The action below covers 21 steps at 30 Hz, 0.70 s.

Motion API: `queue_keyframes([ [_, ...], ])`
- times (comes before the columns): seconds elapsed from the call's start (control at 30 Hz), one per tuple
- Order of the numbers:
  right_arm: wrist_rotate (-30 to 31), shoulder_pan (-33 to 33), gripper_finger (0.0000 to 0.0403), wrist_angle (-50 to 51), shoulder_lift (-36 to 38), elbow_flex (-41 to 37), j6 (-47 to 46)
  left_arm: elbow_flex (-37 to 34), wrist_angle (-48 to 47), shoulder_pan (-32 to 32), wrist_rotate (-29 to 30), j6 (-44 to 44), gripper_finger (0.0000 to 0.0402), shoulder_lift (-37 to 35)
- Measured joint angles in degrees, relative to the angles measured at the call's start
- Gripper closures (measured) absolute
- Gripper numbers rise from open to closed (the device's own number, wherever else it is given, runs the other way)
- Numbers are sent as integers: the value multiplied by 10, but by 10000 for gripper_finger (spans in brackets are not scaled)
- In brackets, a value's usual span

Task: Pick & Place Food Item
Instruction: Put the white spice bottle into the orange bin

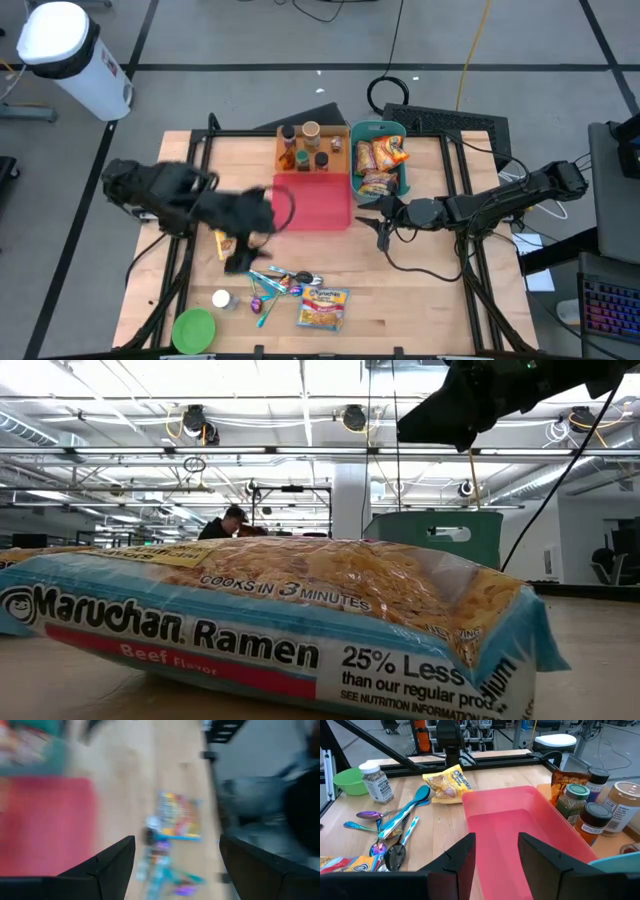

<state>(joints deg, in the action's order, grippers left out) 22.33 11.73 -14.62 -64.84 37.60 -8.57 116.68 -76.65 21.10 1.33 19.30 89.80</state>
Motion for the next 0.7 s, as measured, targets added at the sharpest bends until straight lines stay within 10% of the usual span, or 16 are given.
queue_keyframes([
  [0.7, -1, 0, 261, -13, 0, 0, -13, -1, -96, 281, 110, 377, 103, 162],
])
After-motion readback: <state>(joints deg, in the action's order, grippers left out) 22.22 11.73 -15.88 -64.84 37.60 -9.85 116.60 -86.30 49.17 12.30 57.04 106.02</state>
